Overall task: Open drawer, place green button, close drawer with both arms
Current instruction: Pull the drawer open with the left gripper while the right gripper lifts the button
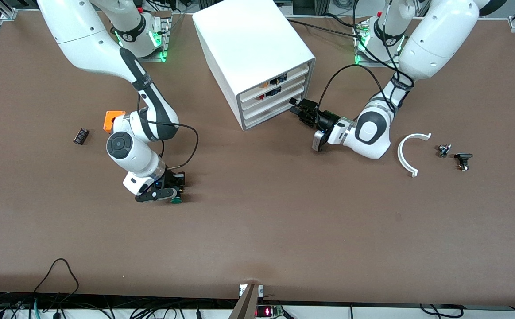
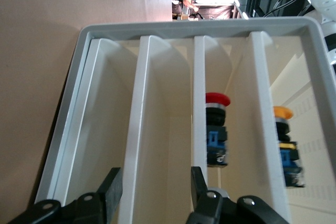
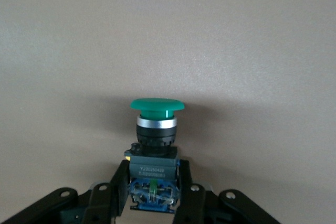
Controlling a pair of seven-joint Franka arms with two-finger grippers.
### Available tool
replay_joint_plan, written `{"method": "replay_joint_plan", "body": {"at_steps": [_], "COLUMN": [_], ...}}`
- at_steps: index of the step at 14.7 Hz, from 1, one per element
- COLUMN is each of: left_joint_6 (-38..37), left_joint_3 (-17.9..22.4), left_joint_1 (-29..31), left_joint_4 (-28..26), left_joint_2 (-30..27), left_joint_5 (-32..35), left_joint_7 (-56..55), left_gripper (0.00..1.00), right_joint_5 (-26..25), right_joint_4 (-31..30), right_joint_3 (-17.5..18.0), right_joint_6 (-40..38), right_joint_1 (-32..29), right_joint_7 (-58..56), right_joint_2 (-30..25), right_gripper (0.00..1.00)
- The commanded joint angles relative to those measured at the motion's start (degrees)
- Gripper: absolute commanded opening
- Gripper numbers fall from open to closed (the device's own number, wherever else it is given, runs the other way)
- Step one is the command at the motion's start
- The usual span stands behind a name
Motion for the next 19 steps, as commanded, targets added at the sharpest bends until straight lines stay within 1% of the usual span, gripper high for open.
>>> {"method": "replay_joint_plan", "body": {"at_steps": [1, 3, 7, 8, 9, 10, 11, 12, 13, 16, 18, 19], "left_joint_6": [3.39, 5.42, 5.43, 5.43, 5.43, 5.43, 5.43, 5.34, 5.34, 5.34, 5.43, 5.51], "left_joint_3": [-0.07, -0.07, -0.16, -0.16, -0.16, -0.16, -0.59, -0.77, -0.77, -0.69, 0.1, 0.72], "left_joint_1": [-2.41, -4.17, -4.97, -4.97, -5.06, -5.14, -5.06, -4.97, -4.88, -4.18, -2.96, -1.73], "left_joint_4": [-1.23, -2.37, -3.52, -3.96, -4.23, -4.32, -4.4, -4.49, -4.49, -4.06, -3.27, -1.61], "left_joint_2": [0.78, 0.87, 0.87, 1.04, 1.05, 1.22, 1.22, 1.22, 1.22, 1.13, 1.13, 1.31], "left_joint_5": [-4.09, -5.94, -6.74, -6.74, -6.74, -6.74, -6.91, -7.09, -7.18, -7.79, -7.62, -7.01], "left_joint_7": [5.88, 7.74, 8.54, 8.54, 8.54, 8.54, 8.63, 8.63, 8.63, 8.36, 7.57, 6.53], "left_gripper": [0.61, 0.61, 0.57, 0.51, 0.46, 0.38, 0.22, 0.03, 0.0, 0.0, 0.0, 0.0], "right_joint_5": [0.62, 0.62, 0.71, 0.71, 0.8, 0.8, 0.71, 0.71, 1.15, 5.62, 5.9, 5.81], "right_joint_4": [2.47, 6.25, 15.29, 17.76, 19.96, 22.41, 25.22, 28.3, 30.59, 34.72, 38.42, 39.57], "right_joint_3": [0.72, 1.42, 2.39, 3.09, 3.27, 3.27, 3.27, 3.27, 3.27, 3.19, 3.19, 3.18], "right_joint_6": [-7.16, -14.38, -27.39, -29.94, -32.49, -35.13, -38.2, -41.01, -42.78, -45.16, -47.88, -48.77], "right_joint_1": [-0.09, -0.09, -0.09, -0.09, -0.09, 0.35, 1.14, 1.75, 2.11, 2.11, 2.72, 3.25], "right_joint_7": [4.62, 8.67, 16.22, 18.68, 21.14, 24.04, 26.59, 28.35, 30.29, 34.16, 38.02, 40.21], "right_joint_2": [-2.58, -3.72, -3.99, -3.99, -3.99, -3.99, -3.91, -3.47, -3.29, -3.29, -2.94, -2.85], "right_gripper": [0.0, 0.0, 0.0, 0.0, 0.0, 0.0, 0.0, 0.0, 0.0, 0.0, 0.0, 0.0]}}
